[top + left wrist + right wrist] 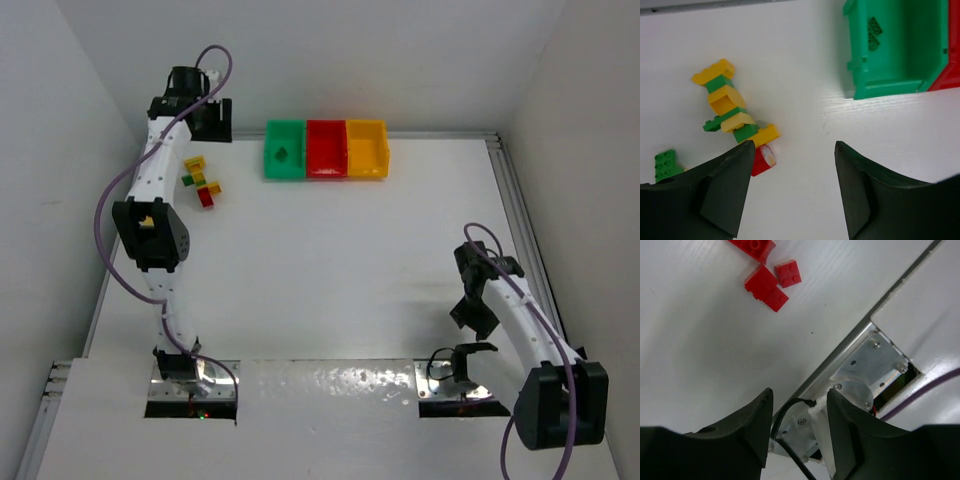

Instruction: Sort the legos into containers by color

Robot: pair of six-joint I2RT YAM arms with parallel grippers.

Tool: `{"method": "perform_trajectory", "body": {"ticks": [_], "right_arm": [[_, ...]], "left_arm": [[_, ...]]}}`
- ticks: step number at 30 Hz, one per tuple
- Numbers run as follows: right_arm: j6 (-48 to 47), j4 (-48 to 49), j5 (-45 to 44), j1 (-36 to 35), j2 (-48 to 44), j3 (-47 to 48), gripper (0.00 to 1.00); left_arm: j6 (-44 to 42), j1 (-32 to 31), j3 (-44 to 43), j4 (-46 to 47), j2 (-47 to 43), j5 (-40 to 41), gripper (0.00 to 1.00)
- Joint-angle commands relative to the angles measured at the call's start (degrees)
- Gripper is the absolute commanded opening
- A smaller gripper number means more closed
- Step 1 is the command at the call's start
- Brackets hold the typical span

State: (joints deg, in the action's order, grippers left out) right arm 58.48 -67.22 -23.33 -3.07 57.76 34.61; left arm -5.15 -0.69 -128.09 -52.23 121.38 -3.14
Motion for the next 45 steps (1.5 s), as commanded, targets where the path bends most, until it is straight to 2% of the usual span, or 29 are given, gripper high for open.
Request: {"method": "perform_trajectory", "body": {"ticks": [1, 4, 10, 13, 17, 25, 28, 31, 36, 38, 45], "right_arm": [[-1.68, 9.43, 1.35, 0.35, 0.42, -3.31, 0.47], [-1.88, 13.06, 0.05, 0.35, 3.57, -4.28, 0.48], [-5.29, 22.73, -5.4, 0.43, 5.35, -6.04, 0.51], [-8.02, 24.94, -7.25, 1.75, 9.02, -5.7, 0.47], [-9.52, 26.96, -6.2, 2.81, 13.87, -5.08, 0.38], [-8.38, 26.35, -8.92, 2.81, 17.13, -3.85, 0.36], [-7.24, 24.51, -10.32, 2.81, 17.13, -3.76, 0.38], [-6.62, 22.49, -11.03, 2.81, 16.69, -4.02, 0.48], [-7.85, 24.68, -10.25, 2.89, 16.33, -4.99, 0.5], [-9.69, 26.61, -7.62, 6.48, 17.82, -4.73, 0.48], [-16.64, 30.04, -5.15, 8.61, 21.96, -2.1, 0.34]], "left_arm": [[-1.71, 2.97, -6.28, -3.92, 4.38, -0.82, 0.63], [-2.23, 3.06, -10.5, -5.69, 7.2, -0.11, 0.63], [-1.53, 3.67, -12.62, -6.75, 8.69, -2.05, 0.63], [-1.44, 4.12, -12.71, -6.84, 8.96, -1.61, 0.63], [-1.8, 4.47, -13.59, -7.1, 9.4, -0.47, 0.63], [-1.8, 4.64, -14.38, -7.54, 9.49, -0.03, 0.63], [-1.53, 4.64, -14.47, -7.63, 9.57, -0.38, 0.63], [-1.53, 4.56, -14.55, -7.8, 9.49, -0.64, 0.63], [-1.45, 4.56, -14.73, -7.89, 9.57, -0.82, 0.63], [-1.44, 4.56, -14.82, -7.89, 9.4, -0.82, 0.63], [-1.79, 4.64, -15.08, -8.33, 8.61, 0.23, 0.62]]}}
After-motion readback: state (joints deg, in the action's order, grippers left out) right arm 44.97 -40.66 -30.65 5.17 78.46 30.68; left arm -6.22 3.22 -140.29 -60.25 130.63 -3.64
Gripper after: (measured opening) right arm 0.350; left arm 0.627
